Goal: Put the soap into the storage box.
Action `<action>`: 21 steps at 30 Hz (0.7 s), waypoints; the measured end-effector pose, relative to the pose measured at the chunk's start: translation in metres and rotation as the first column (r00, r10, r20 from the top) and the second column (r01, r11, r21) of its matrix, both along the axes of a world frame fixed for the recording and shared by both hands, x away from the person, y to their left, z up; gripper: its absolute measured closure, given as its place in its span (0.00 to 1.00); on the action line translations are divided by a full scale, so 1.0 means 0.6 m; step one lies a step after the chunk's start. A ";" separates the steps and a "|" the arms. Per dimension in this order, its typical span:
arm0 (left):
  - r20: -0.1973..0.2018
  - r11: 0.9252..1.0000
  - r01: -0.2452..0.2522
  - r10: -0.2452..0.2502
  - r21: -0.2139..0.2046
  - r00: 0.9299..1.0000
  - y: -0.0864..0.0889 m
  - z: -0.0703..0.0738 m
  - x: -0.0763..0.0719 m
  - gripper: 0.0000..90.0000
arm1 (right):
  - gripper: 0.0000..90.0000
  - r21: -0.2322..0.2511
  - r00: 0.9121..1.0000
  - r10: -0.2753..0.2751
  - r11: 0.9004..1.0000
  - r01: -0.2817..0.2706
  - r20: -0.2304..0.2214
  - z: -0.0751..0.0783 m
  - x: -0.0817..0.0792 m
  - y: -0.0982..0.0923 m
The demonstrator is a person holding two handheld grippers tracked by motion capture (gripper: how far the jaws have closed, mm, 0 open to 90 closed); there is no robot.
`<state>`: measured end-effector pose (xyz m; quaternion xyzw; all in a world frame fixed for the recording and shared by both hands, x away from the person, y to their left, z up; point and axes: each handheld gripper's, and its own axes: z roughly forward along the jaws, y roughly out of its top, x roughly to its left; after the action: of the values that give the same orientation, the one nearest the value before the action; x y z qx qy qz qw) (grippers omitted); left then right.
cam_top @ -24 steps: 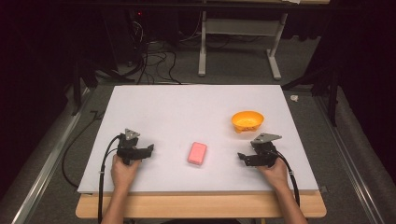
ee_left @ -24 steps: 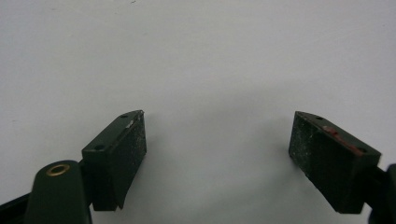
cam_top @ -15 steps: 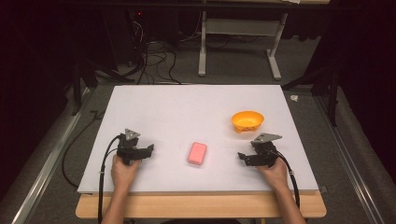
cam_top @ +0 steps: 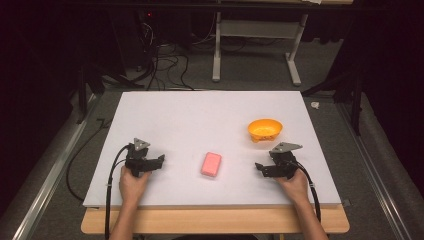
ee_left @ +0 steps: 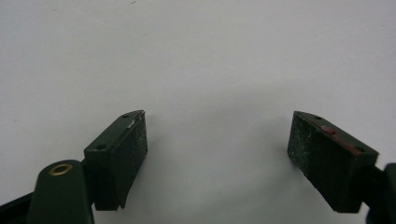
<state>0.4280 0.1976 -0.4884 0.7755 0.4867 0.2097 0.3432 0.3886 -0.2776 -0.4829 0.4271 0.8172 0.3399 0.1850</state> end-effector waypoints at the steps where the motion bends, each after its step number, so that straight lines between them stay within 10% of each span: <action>1: 0.000 1.000 0.000 0.000 0.000 1.000 0.000 0.000 0.000 0.23 | 0.26 0.000 1.000 0.000 1.000 0.000 0.000 0.000 0.000 0.000; 21: 0.001 1.000 -0.001 0.001 -0.002 1.000 0.000 0.000 0.000 0.23 | 0.21 0.008 1.000 -0.006 1.000 0.006 -0.025 0.005 -0.002 0.000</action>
<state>0.4282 0.1977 -0.4885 0.7748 0.4872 0.2095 0.3440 0.3874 -0.2777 -0.4800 0.4345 0.8167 0.3374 0.1741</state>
